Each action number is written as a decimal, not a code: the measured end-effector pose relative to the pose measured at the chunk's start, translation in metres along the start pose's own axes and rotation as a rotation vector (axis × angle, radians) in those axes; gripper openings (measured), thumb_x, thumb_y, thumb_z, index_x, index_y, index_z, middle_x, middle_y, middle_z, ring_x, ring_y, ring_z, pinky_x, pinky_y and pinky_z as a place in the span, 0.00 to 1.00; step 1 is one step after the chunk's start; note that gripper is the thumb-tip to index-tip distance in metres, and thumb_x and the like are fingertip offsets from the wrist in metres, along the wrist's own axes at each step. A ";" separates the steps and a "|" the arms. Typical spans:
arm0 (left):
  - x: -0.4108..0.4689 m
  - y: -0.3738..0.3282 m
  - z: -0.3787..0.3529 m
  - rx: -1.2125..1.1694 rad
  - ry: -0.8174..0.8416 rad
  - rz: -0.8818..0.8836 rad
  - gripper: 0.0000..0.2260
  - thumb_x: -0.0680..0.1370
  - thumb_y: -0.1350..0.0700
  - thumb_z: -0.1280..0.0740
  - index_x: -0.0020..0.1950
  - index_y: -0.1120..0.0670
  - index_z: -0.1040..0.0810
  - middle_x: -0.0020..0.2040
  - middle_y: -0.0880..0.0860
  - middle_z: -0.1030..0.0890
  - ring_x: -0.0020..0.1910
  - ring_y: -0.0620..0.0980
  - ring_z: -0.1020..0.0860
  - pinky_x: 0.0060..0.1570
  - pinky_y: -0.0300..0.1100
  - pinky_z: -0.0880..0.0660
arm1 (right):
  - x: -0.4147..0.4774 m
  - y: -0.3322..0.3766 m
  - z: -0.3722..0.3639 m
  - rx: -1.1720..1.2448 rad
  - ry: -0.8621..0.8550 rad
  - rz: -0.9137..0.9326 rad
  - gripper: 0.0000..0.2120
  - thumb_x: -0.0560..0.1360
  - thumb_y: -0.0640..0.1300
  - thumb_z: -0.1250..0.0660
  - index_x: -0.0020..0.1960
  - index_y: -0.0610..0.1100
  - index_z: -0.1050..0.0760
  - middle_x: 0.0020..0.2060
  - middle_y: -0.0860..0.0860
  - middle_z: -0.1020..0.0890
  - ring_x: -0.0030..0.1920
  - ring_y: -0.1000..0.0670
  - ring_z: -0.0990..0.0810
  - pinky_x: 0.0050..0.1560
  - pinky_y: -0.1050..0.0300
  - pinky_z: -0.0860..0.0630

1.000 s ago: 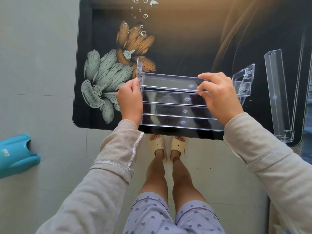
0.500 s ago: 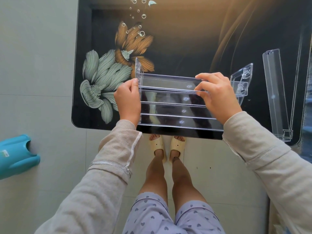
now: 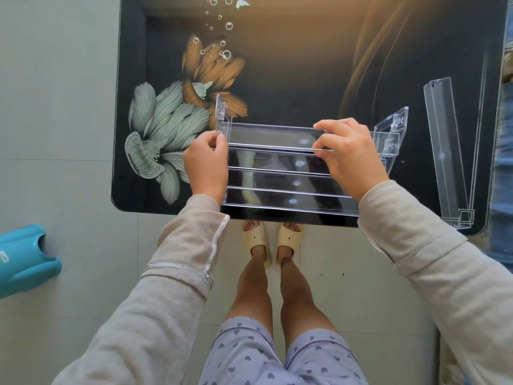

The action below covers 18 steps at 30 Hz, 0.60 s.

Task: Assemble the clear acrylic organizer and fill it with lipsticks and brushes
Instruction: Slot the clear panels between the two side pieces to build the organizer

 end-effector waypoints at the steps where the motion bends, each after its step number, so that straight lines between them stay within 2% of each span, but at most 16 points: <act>1: 0.003 -0.002 0.001 0.033 -0.030 0.000 0.11 0.77 0.55 0.38 0.46 0.59 0.18 0.36 0.50 0.24 0.38 0.49 0.28 0.40 0.37 0.34 | 0.000 0.000 0.000 -0.004 0.009 -0.006 0.03 0.70 0.34 0.32 0.40 0.34 0.19 0.54 0.40 0.18 0.53 0.36 0.22 0.55 0.42 0.27; 5: 0.015 -0.009 -0.001 0.152 -0.055 -0.010 0.12 0.76 0.52 0.35 0.44 0.60 0.18 0.37 0.54 0.20 0.38 0.54 0.25 0.43 0.44 0.26 | -0.002 -0.001 0.000 -0.002 0.006 -0.034 0.05 0.71 0.35 0.32 0.42 0.35 0.18 0.56 0.40 0.19 0.57 0.37 0.23 0.59 0.43 0.29; 8: 0.016 -0.014 -0.004 0.215 -0.058 -0.064 0.13 0.76 0.52 0.37 0.44 0.59 0.17 0.40 0.59 0.16 0.41 0.59 0.20 0.45 0.48 0.23 | -0.011 -0.007 0.005 0.077 -0.068 -0.110 0.07 0.73 0.37 0.34 0.48 0.37 0.18 0.59 0.41 0.21 0.62 0.40 0.26 0.64 0.46 0.32; 11: 0.014 -0.014 -0.004 0.232 -0.056 -0.088 0.13 0.77 0.52 0.37 0.44 0.59 0.17 0.40 0.61 0.16 0.41 0.60 0.20 0.45 0.49 0.23 | -0.038 -0.028 0.031 0.256 -0.387 -0.310 0.10 0.73 0.37 0.35 0.52 0.37 0.21 0.56 0.41 0.20 0.59 0.43 0.25 0.63 0.53 0.31; 13: 0.014 -0.015 -0.004 0.248 -0.059 -0.098 0.14 0.77 0.52 0.38 0.44 0.60 0.17 0.40 0.62 0.16 0.41 0.61 0.20 0.45 0.50 0.23 | -0.065 -0.053 0.046 0.353 -0.608 -0.518 0.11 0.74 0.37 0.36 0.55 0.37 0.22 0.52 0.43 0.20 0.54 0.44 0.23 0.58 0.58 0.29; 14: 0.013 -0.015 -0.004 0.252 -0.061 -0.101 0.14 0.77 0.52 0.38 0.44 0.60 0.17 0.40 0.62 0.16 0.41 0.61 0.20 0.44 0.50 0.24 | -0.076 -0.067 0.047 0.421 -0.657 -0.638 0.12 0.74 0.38 0.37 0.56 0.38 0.24 0.51 0.45 0.22 0.51 0.47 0.23 0.53 0.62 0.28; 16: 0.013 -0.015 -0.004 0.250 -0.060 -0.099 0.14 0.77 0.52 0.38 0.45 0.60 0.17 0.40 0.62 0.17 0.41 0.61 0.20 0.43 0.49 0.24 | -0.086 -0.091 0.034 0.578 -0.596 -0.846 0.15 0.74 0.39 0.36 0.61 0.40 0.26 0.51 0.49 0.24 0.46 0.53 0.25 0.47 0.72 0.29; 17: 0.012 -0.015 -0.004 0.247 -0.059 -0.096 0.14 0.77 0.52 0.38 0.44 0.60 0.18 0.39 0.62 0.17 0.40 0.60 0.21 0.42 0.48 0.24 | -0.085 -0.098 0.024 0.643 -0.515 -0.900 0.16 0.75 0.39 0.36 0.62 0.39 0.27 0.52 0.47 0.22 0.45 0.54 0.24 0.48 0.72 0.27; 18: 0.012 -0.014 -0.004 0.245 -0.061 -0.091 0.14 0.77 0.52 0.39 0.44 0.60 0.18 0.39 0.61 0.17 0.38 0.59 0.22 0.38 0.47 0.26 | -0.083 -0.102 0.017 0.679 -0.439 -0.921 0.15 0.75 0.39 0.37 0.62 0.38 0.26 0.54 0.45 0.20 0.47 0.52 0.22 0.54 0.67 0.25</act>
Point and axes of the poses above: each hand's wrist, its own x-axis towards the middle knuckle, its own z-axis out of the back of the hand, y = z × x, the point moved 8 cm from there along x, towards the middle knuckle
